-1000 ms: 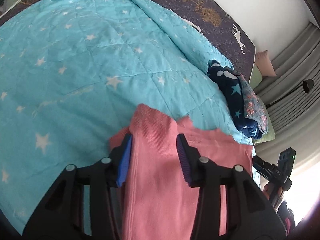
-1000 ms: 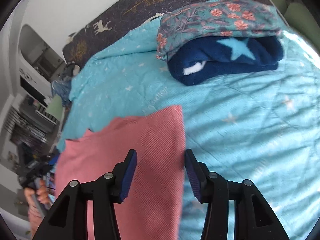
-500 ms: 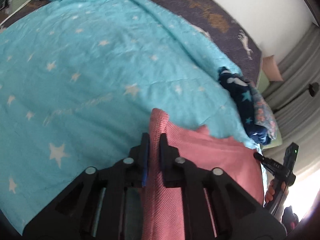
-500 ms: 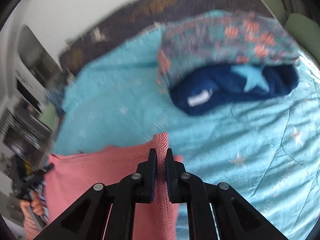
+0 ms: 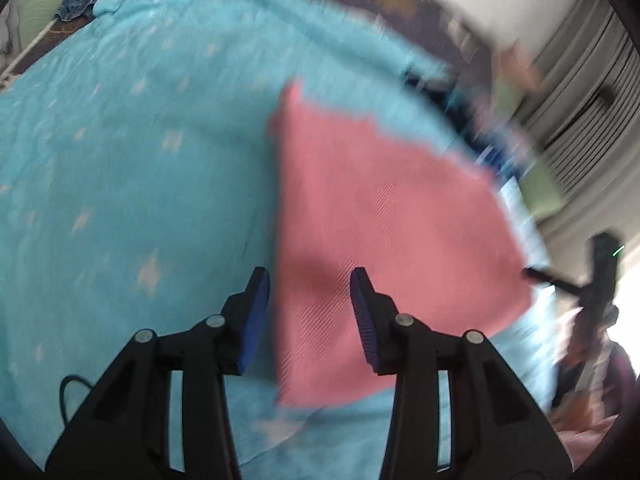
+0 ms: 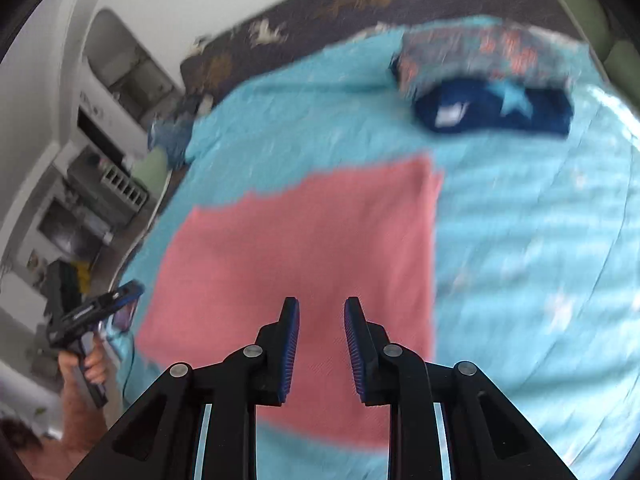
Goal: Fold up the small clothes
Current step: 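Lower the folded hem onto the sweater and open both grippers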
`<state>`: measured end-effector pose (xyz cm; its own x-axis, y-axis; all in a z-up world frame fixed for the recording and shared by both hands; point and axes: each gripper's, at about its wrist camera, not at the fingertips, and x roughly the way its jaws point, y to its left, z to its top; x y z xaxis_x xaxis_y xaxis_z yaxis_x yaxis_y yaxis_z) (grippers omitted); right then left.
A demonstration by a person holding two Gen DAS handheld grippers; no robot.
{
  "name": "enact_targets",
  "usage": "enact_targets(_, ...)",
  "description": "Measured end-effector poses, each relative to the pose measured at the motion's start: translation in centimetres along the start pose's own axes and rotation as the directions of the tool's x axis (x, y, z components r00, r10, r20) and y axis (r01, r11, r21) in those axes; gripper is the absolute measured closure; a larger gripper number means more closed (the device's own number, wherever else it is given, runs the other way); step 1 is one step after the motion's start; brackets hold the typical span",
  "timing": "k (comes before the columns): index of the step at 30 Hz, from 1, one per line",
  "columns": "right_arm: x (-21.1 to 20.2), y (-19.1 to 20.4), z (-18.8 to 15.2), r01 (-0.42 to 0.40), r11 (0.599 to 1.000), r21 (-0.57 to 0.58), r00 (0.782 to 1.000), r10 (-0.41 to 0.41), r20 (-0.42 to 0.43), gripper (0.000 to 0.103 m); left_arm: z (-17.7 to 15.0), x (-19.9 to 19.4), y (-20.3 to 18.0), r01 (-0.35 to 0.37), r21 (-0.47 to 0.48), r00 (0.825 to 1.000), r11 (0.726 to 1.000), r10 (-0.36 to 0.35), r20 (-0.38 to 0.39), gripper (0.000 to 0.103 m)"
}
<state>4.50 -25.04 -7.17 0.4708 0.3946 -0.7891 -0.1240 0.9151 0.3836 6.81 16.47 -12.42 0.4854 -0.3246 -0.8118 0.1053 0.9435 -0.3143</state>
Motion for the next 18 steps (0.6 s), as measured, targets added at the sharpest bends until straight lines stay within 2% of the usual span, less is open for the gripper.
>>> enact_targets(1,1.1,-0.8,-1.0,0.067,0.998,0.016,0.997,-0.067,-0.038,0.083,-0.6,0.6,0.2,-0.020,0.003,1.000,1.000,0.020,-0.002,0.057)
enact_targets(2,1.9,-1.6,-1.6,0.127,0.991,0.031,0.990,-0.125,-0.060,0.094,-1.0,0.1,0.2,-0.014,-0.003,0.999,1.000,0.014,0.042,0.057)
enact_targets(3,2.3,-2.6,-2.2,0.143,0.987,0.069,0.988,-0.139,-0.064,0.099,-1.0,-0.4,0.1,-0.016,-0.018,0.999,1.000,0.017,0.038,0.057)
enact_targets(5,1.2,-3.0,-2.3,0.107,0.982,0.155,0.994,-0.102,-0.036,0.095,-0.9,-1.4,0.0,0.009,-0.036,0.999,0.999,-0.008,0.043,0.058)
enact_targets(6,0.4,-2.4,-2.2,0.112,0.982,0.153,0.994,-0.110,-0.024,0.093,-0.9,-2.4,-0.1,0.039,-0.030,0.997,0.999,-0.037,0.062,0.058)
enact_targets(8,-1.3,0.3,-2.0,0.145,0.989,0.043,0.988,-0.146,0.042,0.090,-1.2,-3.2,-0.5,0.043,-0.007,0.997,0.999,-0.043,0.068,0.057)
enact_targets(11,-1.8,3.7,-2.5,0.121,0.988,-0.096,0.992,-0.118,0.040,0.084,-2.2,-3.4,-0.4,0.019,-0.014,0.999,1.000,-0.018,0.048,0.053)
enact_targets(13,-1.2,5.0,-2.8,0.146,0.979,-0.145,0.989,-0.141,0.039,0.082,-2.8,-2.6,0.3,0.028,-0.052,1.000,0.998,-0.027,0.011,0.052)
enact_targets(15,-0.4,3.9,-2.8,0.188,0.974,-0.125,0.982,-0.187,0.019,0.082,-3.6,-1.9,0.9,0.041,-0.083,0.999,0.996,-0.041,-0.004,0.052)
enact_targets(18,2.5,1.0,-3.1,0.271,0.963,-0.008,0.960,-0.271,-0.072,0.083,-3.9,-2.4,1.0,0.055,-0.081,0.998,0.995,-0.053,0.021,0.053)
